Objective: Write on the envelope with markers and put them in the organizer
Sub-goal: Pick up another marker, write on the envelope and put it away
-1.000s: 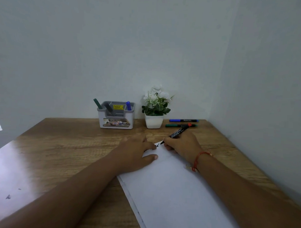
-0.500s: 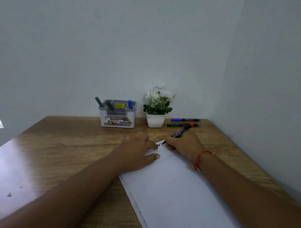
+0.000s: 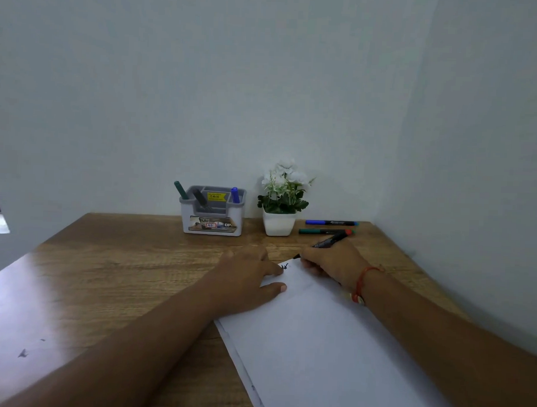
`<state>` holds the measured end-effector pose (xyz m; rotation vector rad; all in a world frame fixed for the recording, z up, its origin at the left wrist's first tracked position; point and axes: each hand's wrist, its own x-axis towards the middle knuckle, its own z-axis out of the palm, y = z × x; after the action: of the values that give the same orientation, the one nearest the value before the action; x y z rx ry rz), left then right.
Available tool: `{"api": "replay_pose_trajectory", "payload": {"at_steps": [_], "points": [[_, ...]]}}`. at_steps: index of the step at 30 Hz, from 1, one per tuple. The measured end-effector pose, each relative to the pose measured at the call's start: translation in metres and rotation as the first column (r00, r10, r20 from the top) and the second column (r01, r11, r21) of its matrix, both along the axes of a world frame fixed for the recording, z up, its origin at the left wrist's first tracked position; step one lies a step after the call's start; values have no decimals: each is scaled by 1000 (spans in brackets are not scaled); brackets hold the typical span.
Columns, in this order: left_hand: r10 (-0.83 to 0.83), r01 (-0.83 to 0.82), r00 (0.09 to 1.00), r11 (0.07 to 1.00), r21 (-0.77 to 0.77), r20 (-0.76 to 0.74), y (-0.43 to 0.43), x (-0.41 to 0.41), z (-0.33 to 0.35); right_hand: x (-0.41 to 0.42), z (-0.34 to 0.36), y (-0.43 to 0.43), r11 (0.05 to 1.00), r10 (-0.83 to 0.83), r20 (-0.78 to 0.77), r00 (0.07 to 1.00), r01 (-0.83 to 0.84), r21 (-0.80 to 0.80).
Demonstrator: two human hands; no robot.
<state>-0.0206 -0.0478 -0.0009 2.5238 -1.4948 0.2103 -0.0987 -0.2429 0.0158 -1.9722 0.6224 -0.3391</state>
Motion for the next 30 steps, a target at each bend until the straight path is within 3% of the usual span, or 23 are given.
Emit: {"api": "replay_pose_trajectory", "payload": {"at_steps": [7, 30], "points": [[3, -3, 1000, 1000, 15, -5, 0, -2, 1, -4, -10, 1, 997, 11, 89, 996, -3, -80], [0, 0, 1000, 1000, 3, 5, -1, 1, -1, -2, -9, 2, 983, 20, 46, 999, -12, -185]]}}
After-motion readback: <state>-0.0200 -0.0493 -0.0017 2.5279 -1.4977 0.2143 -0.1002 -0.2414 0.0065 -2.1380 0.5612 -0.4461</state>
